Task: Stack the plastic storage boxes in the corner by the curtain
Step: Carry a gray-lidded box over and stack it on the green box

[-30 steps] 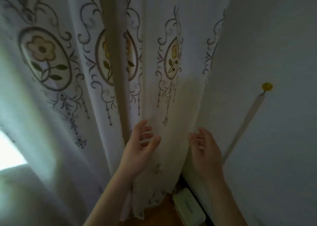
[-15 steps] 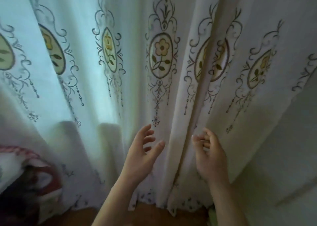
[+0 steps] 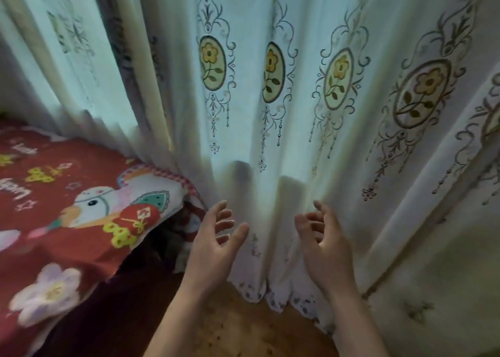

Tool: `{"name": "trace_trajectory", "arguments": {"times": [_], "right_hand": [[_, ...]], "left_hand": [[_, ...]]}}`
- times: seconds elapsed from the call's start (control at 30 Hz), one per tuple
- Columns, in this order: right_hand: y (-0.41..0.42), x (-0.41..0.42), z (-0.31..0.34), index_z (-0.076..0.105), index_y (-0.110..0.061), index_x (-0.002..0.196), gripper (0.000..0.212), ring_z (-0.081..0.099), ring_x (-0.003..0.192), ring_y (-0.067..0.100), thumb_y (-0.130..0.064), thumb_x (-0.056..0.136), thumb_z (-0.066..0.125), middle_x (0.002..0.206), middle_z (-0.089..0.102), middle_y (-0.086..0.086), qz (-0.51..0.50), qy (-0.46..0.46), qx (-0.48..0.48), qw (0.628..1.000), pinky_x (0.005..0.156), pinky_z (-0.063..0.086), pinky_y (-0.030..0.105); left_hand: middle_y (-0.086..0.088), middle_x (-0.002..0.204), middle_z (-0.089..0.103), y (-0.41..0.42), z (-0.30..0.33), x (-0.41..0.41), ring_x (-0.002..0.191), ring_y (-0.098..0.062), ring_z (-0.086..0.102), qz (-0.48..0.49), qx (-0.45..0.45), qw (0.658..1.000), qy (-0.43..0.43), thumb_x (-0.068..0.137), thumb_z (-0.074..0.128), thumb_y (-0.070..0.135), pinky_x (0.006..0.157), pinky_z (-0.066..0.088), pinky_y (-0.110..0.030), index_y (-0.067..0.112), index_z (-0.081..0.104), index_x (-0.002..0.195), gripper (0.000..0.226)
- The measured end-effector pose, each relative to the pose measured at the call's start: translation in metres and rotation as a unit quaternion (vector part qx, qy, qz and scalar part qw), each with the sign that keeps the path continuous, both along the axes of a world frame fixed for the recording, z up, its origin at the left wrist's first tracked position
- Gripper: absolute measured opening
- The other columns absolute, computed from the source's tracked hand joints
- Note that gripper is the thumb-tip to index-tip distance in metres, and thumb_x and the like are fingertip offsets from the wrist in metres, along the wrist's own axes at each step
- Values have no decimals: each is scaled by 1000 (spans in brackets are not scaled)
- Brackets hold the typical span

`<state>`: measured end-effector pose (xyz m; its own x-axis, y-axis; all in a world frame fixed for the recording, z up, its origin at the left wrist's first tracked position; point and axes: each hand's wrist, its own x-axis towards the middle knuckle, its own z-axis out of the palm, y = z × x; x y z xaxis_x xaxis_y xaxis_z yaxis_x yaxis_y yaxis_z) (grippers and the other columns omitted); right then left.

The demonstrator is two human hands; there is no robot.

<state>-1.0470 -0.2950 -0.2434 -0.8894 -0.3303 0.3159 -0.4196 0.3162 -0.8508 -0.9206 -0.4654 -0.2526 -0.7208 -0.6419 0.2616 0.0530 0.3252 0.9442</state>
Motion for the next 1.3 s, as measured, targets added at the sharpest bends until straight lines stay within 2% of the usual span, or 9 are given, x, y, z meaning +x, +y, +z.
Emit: {"name": "trace_trajectory", "arguments": {"times": [0.1,0.23,0.37,0.6,0.83,0.93,1.03,1.17,1.3], "right_hand": [[-41,34,-4,42,-36,140,65,54,95,-14,-73,87,47,113,57,-23,55,11,5,998,67,45,13],[-92,81,-5,43,-34,142,65,55,95,-13,-70,88,48,111,58,-22,125,17,7,992,68,46,13],[-135,128,-7,45,-30,141,70,57,94,-11,-70,84,49,108,59,-20,192,16,-3,981,65,46,8],[-199,193,-12,46,-32,140,68,60,92,-5,-71,84,52,107,62,-17,303,10,-10,953,69,49,8],[-260,246,-18,44,-33,141,79,61,93,-5,-82,77,46,109,61,-18,393,-1,3,920,68,53,18],[-288,265,-20,44,-32,141,80,61,92,-6,-81,78,45,110,62,-17,424,4,15,906,70,53,19],[-319,285,-24,44,-32,140,77,62,93,-4,-79,79,46,112,62,-18,454,3,17,891,70,55,19],[-369,307,-29,43,-32,141,73,60,95,-5,-76,82,45,113,59,-20,490,9,32,871,75,55,23],[-416,325,-31,43,-35,140,68,57,92,-11,-74,84,46,110,56,-26,516,11,32,856,65,46,12]], "left_hand": [[28,119,54,-25,-1,51,107,8,55,55,18,998,-5,75,61,71,83,49,-21,47,41,134,66],[29,120,54,-50,-4,118,109,10,53,125,40,991,0,74,58,73,79,46,-13,49,40,134,67],[28,121,54,-67,-6,175,108,12,53,189,55,980,-5,73,55,78,83,45,-15,51,39,132,67],[39,117,51,-87,-14,252,108,14,52,302,62,951,-26,75,57,78,73,43,-3,64,33,127,59],[42,117,49,-113,-25,311,106,13,53,392,75,916,-34,70,62,79,76,48,-12,71,29,121,61],[39,117,50,-127,-26,330,109,8,54,415,76,906,-32,71,64,75,78,51,-13,69,31,123,62],[34,121,50,-144,-29,349,112,3,54,442,78,893,-29,72,62,74,83,55,-22,60,33,129,65],[29,123,51,-174,-31,369,111,6,53,471,81,878,-30,79,63,64,72,49,-7,49,36,134,63],[28,119,54,-205,-33,388,106,13,53,506,98,857,-21,81,67,57,73,46,-5,51,39,128,54]]}}
